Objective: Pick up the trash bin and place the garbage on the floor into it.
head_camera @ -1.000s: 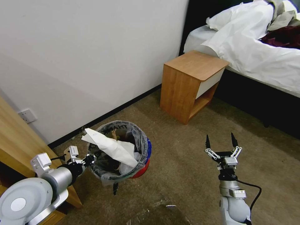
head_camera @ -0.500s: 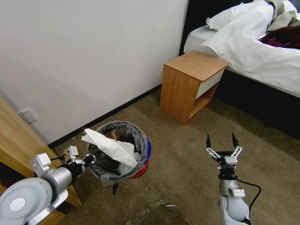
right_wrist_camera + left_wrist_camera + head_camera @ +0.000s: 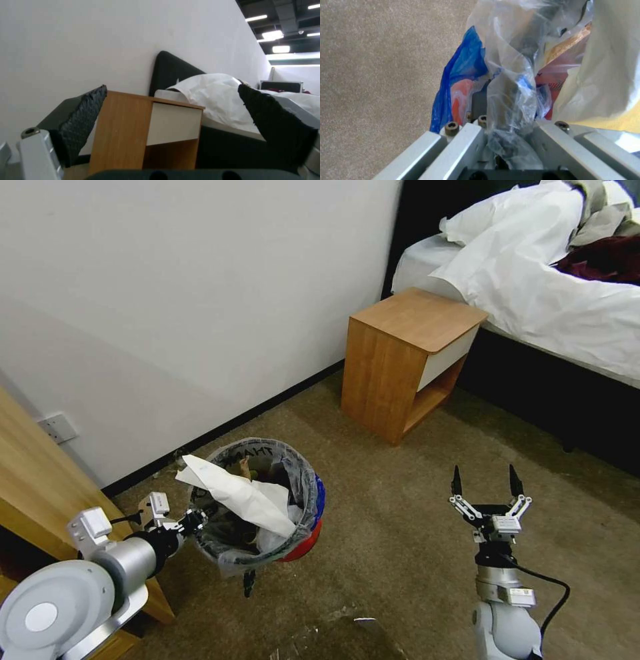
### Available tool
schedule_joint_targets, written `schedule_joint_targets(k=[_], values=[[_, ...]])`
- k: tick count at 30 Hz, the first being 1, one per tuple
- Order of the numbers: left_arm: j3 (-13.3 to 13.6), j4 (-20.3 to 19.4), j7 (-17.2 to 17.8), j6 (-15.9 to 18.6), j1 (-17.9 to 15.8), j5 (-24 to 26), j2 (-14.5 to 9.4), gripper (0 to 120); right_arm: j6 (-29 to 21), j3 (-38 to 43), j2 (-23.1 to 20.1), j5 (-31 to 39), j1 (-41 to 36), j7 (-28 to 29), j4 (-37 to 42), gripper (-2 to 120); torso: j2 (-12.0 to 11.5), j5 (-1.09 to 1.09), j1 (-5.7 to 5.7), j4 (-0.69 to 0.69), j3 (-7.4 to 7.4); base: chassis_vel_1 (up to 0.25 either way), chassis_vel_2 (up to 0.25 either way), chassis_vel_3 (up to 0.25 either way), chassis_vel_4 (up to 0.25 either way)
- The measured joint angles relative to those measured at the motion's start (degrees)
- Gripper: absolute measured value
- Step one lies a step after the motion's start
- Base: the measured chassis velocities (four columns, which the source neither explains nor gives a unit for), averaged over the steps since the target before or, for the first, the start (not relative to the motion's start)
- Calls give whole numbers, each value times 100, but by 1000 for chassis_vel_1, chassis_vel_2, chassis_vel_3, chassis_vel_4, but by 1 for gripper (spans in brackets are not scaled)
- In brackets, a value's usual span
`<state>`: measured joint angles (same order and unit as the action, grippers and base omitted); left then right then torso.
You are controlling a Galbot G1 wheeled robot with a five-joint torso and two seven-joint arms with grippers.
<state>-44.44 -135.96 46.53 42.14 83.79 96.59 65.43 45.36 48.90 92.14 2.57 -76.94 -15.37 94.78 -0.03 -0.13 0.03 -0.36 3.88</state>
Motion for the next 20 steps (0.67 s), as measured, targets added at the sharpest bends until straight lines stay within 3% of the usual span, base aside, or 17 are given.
schedule_joint_targets(k=[20], values=[[32, 53, 25, 0, -26, 3, 6, 0, 49, 65, 0, -12, 39, -39, -40, 100, 0, 0, 0, 0, 0, 0, 0, 0, 0]])
